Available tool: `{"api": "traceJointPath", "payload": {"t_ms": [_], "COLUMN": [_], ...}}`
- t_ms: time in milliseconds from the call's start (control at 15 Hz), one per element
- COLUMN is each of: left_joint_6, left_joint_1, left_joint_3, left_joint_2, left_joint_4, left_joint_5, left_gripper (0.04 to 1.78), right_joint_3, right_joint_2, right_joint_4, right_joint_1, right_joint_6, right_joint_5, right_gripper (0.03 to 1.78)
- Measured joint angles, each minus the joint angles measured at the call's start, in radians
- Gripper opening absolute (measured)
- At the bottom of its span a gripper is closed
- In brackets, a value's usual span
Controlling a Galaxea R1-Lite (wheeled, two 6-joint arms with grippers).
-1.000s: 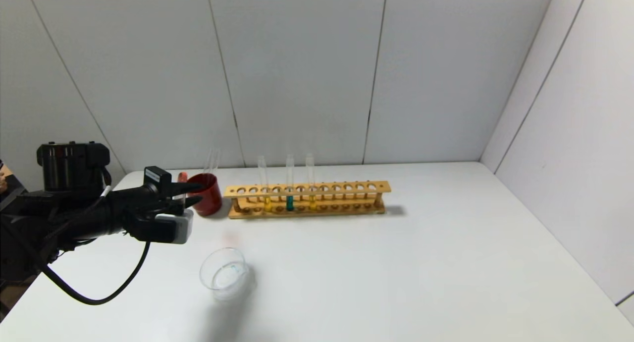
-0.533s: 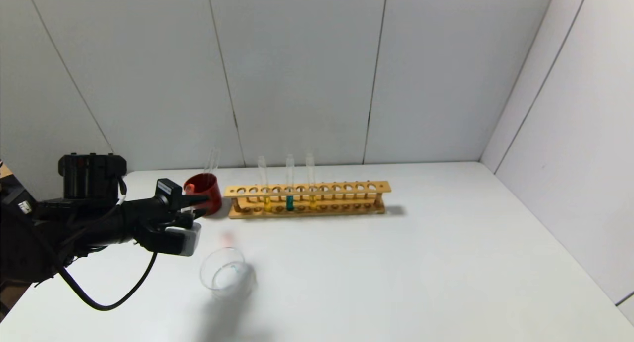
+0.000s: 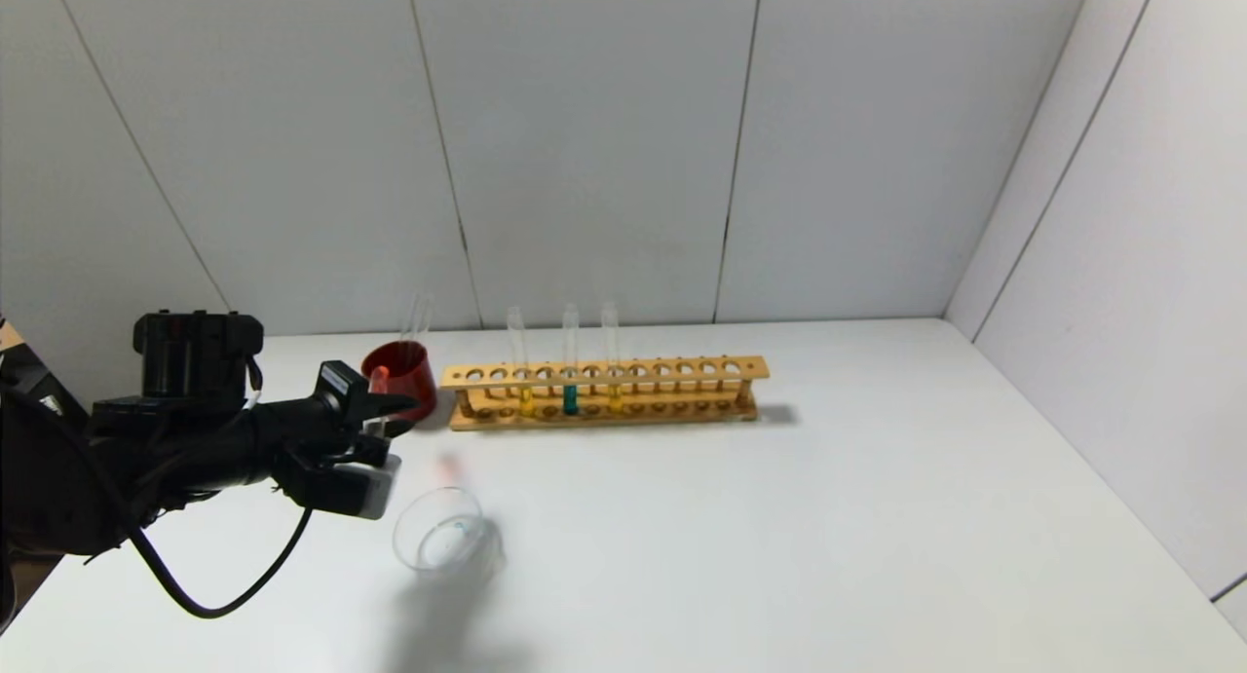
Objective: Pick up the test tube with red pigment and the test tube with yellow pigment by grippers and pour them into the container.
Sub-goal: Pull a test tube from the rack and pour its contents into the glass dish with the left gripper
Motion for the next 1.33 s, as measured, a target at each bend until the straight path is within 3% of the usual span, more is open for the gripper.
{"api": "traceJointPath", "payload": {"t_ms": [733,1333], "left_joint_6": [0.01,0.129], "left_joint_1": [-0.027,-0.042], "left_joint_3": [0.034,0.026], "left_joint_2": [-0.056,-0.025], "left_joint_4": [-0.002,-0.003], "left_joint_5": [0.06,0.062], "left_gripper": [0.37,0.37], "right_joint_3": [0.0,0.0], "right_joint_2": [0.0,0.0], "right_joint_4": [0.0,0.0], "right_joint_1": [0.0,0.0], "right_joint_6": [0.0,0.0], "right_joint_5": [0.0,0.0], "right_gripper": [1.75,1.75]}}
